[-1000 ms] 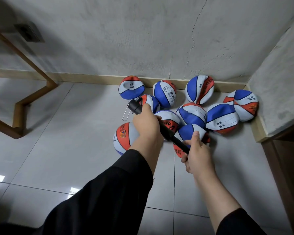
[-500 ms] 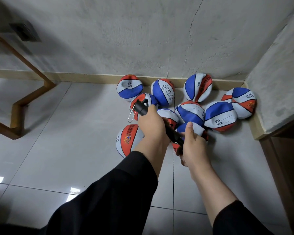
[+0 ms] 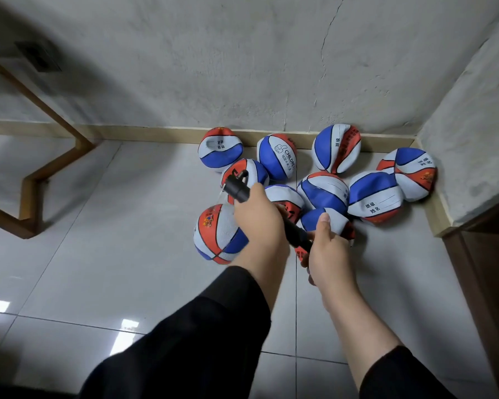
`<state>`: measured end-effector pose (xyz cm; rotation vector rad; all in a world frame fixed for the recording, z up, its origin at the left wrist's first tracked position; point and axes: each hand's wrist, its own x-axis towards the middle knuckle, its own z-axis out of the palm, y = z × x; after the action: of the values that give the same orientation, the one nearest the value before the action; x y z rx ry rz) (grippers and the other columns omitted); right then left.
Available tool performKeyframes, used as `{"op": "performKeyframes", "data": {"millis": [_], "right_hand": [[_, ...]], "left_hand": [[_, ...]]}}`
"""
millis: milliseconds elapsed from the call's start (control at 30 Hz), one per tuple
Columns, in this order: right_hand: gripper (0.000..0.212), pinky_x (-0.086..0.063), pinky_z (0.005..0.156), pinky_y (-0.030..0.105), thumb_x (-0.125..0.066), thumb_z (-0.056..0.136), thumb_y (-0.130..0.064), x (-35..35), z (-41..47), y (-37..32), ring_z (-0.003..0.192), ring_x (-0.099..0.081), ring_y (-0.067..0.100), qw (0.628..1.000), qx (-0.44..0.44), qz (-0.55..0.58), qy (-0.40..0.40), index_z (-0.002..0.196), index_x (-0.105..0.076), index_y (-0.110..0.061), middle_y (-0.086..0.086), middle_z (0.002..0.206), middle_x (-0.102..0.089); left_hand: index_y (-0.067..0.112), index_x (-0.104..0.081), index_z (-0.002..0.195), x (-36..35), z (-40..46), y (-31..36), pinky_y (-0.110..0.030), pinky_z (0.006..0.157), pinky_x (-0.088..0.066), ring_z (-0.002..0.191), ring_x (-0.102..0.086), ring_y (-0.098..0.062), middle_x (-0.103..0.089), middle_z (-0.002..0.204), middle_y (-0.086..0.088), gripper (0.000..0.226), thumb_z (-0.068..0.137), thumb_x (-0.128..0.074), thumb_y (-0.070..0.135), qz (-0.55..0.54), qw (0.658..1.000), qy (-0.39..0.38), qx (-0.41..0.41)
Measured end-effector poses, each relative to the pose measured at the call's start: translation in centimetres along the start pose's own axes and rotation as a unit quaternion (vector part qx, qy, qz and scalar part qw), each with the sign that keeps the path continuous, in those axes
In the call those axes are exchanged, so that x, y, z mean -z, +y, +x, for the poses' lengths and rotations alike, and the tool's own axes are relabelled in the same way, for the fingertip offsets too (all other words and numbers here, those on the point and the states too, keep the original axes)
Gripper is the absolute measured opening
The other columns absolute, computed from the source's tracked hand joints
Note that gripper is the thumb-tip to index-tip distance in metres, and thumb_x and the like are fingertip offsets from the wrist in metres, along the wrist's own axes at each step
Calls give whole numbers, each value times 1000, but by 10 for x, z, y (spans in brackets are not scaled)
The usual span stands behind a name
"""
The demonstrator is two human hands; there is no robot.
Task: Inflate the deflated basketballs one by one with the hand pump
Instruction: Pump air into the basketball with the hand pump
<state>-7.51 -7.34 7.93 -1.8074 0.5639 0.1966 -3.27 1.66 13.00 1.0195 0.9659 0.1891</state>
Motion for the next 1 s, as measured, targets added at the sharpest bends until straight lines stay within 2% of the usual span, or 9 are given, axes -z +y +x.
{"op": "performKeyframes", "data": {"millis": [133,233,300,367,433,533,667,833,1000], "right_hand": [[83,-57,81,48,-19,91,-75,-1,-3,-9,84,-67,38,998,32,-50,-5,89,-70,-9,17,82,-70],[92,-50,70,42,-17,69,-87,0,-5,-3,75,-64,36,999,23,-23,-15,86,-70,-13,15,76,-69],[91,-43,65,37,-22,67,-90,2,-2,0,71,-63,35,1000,12,4,-19,84,-71,-15,14,72,-69],[79,-39,56,28,-28,84,-83,10,0,3,61,-60,31,1000,-3,21,-17,88,-71,-17,15,66,-68],[63,-33,45,23,-31,101,-68,22,2,6,46,-51,24,999,-27,25,-15,91,-69,-19,15,59,-65],[60,-29,36,20,-30,105,-61,34,1,10,33,-41,17,998,-49,29,-8,96,-68,-15,15,57,-60],[62,-35,46,25,-31,104,-62,24,-2,4,42,-50,18,999,-39,27,-11,90,-69,-16,8,54,-60],[83,-43,61,34,-25,82,-82,5,2,-3,56,-57,26,999,-23,24,-16,84,-70,-13,13,65,-66],[96,-42,68,39,-17,64,-91,-1,-2,-6,66,-57,30,999,9,-9,-29,81,-70,-13,12,69,-66]], "left_hand": [[7,-65,103,0,-2,-9,-40,62,-45,63,-48,-25,-52,73,-12,52,69,-57,46,-2,1000,-2,16],[6,-64,104,3,-1,-8,-38,62,-48,60,-50,-24,-50,68,-10,43,79,-59,41,-12,999,-9,37],[7,-59,93,5,1,-6,-25,53,-47,48,-51,-18,-49,60,-6,26,92,-59,32,-9,999,1,39],[4,-60,93,6,5,-1,-19,44,-43,44,-51,-14,-52,63,-7,26,96,-57,29,-7,1000,9,27],[1,-63,100,8,15,7,-24,49,-44,55,-53,-20,-55,73,-11,31,94,-57,31,-17,1000,18,13],[10,-58,95,9,20,16,-29,56,-46,60,-54,-23,-56,69,-10,21,95,-57,31,-29,999,20,5],[10,-58,98,9,14,14,-28,54,-44,53,-50,-18,-54,58,-3,22,96,-55,32,-14,1000,12,6],[12,-57,93,1,-7,-3,-37,61,-46,67,-50,-26,-53,77,-14,24,84,-57,34,-22,1000,-7,-14],[12,-63,98,3,-4,-10,-39,63,-48,64,-52,-26,-57,72,-9,41,74,-59,45,-24,999,-11,23]]}}
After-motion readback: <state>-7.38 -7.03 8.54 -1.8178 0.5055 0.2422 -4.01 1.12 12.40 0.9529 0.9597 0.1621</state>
